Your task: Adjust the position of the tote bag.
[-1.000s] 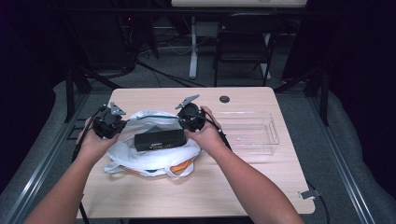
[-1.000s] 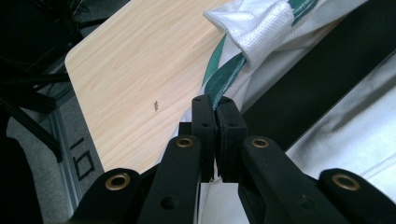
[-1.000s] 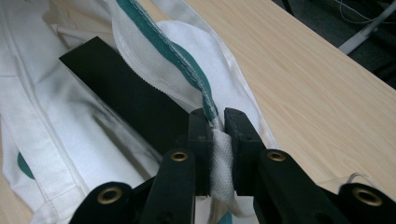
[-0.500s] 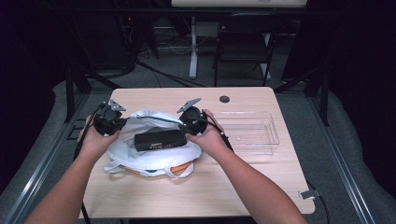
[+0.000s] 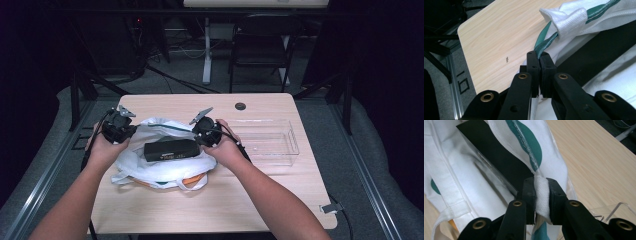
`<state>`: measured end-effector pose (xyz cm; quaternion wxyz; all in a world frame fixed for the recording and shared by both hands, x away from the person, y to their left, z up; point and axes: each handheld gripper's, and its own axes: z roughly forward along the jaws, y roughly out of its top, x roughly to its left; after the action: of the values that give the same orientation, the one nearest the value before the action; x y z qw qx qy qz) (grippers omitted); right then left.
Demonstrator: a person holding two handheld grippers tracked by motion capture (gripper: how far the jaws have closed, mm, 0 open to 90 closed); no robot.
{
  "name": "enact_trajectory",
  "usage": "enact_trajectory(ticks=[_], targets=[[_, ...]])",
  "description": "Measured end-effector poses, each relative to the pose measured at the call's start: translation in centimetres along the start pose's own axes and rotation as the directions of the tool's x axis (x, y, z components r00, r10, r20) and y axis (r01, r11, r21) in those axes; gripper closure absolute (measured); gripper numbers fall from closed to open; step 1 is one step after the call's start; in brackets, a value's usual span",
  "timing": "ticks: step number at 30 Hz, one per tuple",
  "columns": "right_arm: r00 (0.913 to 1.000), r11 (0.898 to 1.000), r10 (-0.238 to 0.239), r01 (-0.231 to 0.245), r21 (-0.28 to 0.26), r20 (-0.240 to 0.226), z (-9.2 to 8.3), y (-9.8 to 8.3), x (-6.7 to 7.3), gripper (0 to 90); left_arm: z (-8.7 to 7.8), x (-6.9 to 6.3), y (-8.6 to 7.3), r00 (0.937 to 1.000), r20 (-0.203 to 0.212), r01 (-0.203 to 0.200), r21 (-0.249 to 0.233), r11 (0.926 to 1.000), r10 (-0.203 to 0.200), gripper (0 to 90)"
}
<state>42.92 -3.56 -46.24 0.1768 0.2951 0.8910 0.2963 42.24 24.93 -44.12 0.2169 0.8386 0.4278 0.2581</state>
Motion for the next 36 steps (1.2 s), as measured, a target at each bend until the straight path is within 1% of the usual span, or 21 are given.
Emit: enact_trajectory(ticks=[2, 3, 4, 6, 7, 8, 9, 10, 11, 13, 14, 15, 16, 17, 21, 27, 29, 32, 36], targets=[[1.0000, 1.000, -0.004, 0.004, 0.003, 0.007, 0.1, 0.1, 0.0, 80.3, 0.0, 0.0, 0.0, 1.0000, -0.001, 0.001, -0.001, 1.0000, -0.001, 88.5], [0.9997, 1.000, -0.003, 0.003, -0.002, 0.023, 0.1, 0.1, 0.0, 80.8, 0.1, 0.0, 0.0, 1.0000, 0.004, 0.001, 0.000, 1.0000, -0.001, 88.5], [0.9997, 1.000, -0.003, 0.003, -0.002, 0.023, 0.1, 0.1, 0.0, 80.8, 0.1, 0.0, 0.0, 1.0000, 0.004, 0.001, 0.000, 1.0000, -0.001, 88.5], [0.9986, 1.000, -0.012, 0.012, -0.007, 0.052, 0.1, 0.2, 0.1, 81.1, 0.2, 0.0, 0.0, 1.0000, 0.001, 0.003, 0.000, 1.0000, -0.003, 88.5], [0.9986, 1.000, -0.012, 0.012, -0.007, 0.052, 0.1, 0.2, 0.1, 81.1, 0.2, 0.0, 0.0, 1.0000, 0.001, 0.002, 0.001, 1.0000, -0.002, 88.5], [0.9960, 1.000, -0.021, 0.022, -0.008, 0.087, 0.1, 0.3, 0.2, 81.3, 0.3, 0.0, 0.0, 1.0000, 0.002, 0.001, 0.001, 1.0000, -0.001, 88.5], [0.9949, 1.000, -0.014, 0.016, -0.019, 0.099, 0.2, 0.3, 0.3, 81.4, 0.3, -0.1, 0.0, 1.0000, -0.001, 0.002, 0.002, 1.0000, -0.002, 88.5], [0.9949, 1.000, -0.014, 0.016, -0.019, 0.099, 0.2, 0.3, 0.3, 81.4, 0.3, -0.1, 0.0, 1.0000, -0.006, 0.000, 0.003, 1.0000, 0.000, 88.5], [0.9938, 1.000, -0.019, 0.021, -0.012, 0.109, 0.2, 0.4, 0.3, 81.4, 0.4, -0.1, 0.0, 1.0000, -0.005, 0.001, 0.003, 1.0000, -0.001, 88.5], [0.9910, 1.000, -0.010, 0.013, -0.021, 0.134, 0.5, 0.5, 0.4, 81.4, 0.5, -0.1, 0.0, 1.0000, -0.001, 0.000, 0.007, 1.0000, 0.000, 88.5], [0.9910, 1.000, -0.010, 0.013, -0.021, 0.134, 0.5, 0.5, 0.4, 81.4, 0.5, -0.1, 0.0, 1.0000, -0.001, 0.000, 0.007, 1.0000, 0.000, 88.5], [0.9897, 1.000, -0.007, 0.010, -0.023, 0.143, 0.6, 0.5, 0.3, 81.5, 0.7, -0.2, 0.0, 1.0000, -0.006, 0.002, 0.005, 1.0000, -0.002, 88.5], [0.9893, 1.000, -0.011, 0.013, -0.014, 0.145, 0.6, 0.5, 0.3, 81.5, 0.7, -0.2, 0.0, 1.0000, -0.006, 0.002, 0.005, 1.0000, -0.002, 88.5], [0.9887, 1.000, -0.002, 0.006, -0.023, 0.150, 0.7, 0.5, 0.2, 81.5, 0.8, -0.2, 0.1, 1.0000, -0.005, 0.000, 0.007, 1.0000, 0.000, 88.5], [0.9878, 1.000, -0.002, 0.005, -0.019, 0.156, 0.9, 0.5, 0.1, 81.5, 1.0, -0.3, 0.1, 1.0000, -0.005, 0.003, 0.009, 1.0000, -0.003, 88.5], [0.9850, 1.000, 0.014, -0.010, -0.021, 0.172, 1.3, 0.6, -0.4, 81.6, 1.3, -0.5, 0.2, 1.0000, -0.008, -0.005, 0.014, 0.9999, 0.005, 88.5], [0.9843, 1.000, 0.013, -0.011, -0.013, 0.176, 1.3, 0.6, -0.5, 81.6, 1.4, -0.5, 0.2, 1.0000, -0.004, -0.009, 0.016, 0.9998, 0.009, 88.5], [0.9829, 0.999, 0.027, -0.022, -0.027, 0.182, 1.6, 0.5, -0.6, 81.6, 1.5, -0.5, 0.2, 0.9999, -0.002, -0.010, 0.019, 0.9998, 0.010, 88.5], [0.9805, 1.000, 0.027, -0.027, -0.005, 0.194, 1.9, 0.7, -0.8, 81.6, 1.7, -0.6, 0.2, 0.9999, -0.008, -0.008, 0.016, 0.9998, 0.008, 88.5]])
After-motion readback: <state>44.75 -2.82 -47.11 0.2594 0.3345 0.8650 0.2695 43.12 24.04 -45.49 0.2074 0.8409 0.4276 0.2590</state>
